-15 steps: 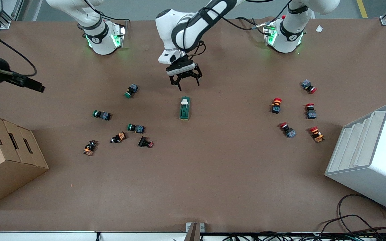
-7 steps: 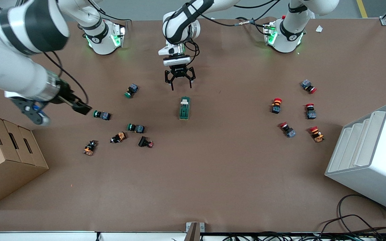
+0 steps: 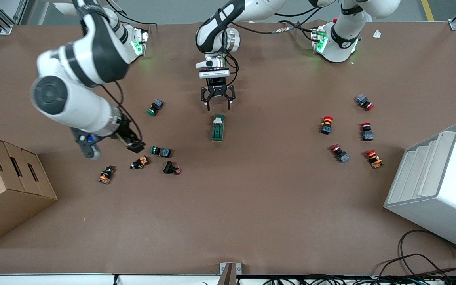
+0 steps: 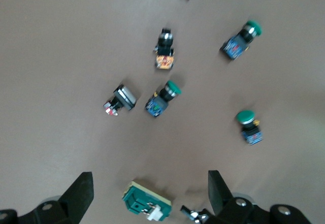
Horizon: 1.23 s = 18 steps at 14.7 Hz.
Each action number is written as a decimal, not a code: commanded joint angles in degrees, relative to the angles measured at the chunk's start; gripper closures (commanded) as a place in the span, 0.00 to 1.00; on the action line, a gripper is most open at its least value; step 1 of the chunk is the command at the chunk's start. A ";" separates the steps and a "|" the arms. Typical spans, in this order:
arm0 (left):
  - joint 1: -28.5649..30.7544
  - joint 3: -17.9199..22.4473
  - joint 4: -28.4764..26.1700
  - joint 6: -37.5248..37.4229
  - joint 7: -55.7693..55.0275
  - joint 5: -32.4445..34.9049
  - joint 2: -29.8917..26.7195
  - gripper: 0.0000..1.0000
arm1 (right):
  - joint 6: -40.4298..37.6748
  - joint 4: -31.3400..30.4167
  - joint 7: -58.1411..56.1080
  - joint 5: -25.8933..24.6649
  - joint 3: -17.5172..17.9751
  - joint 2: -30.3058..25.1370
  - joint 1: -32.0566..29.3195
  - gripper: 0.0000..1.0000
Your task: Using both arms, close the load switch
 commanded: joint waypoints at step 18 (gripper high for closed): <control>-0.27 3.25 4.24 -2.72 -9.13 15.77 10.88 0.00 | 39.56 -22.85 5.85 10.27 0.04 6.87 23.89 0.00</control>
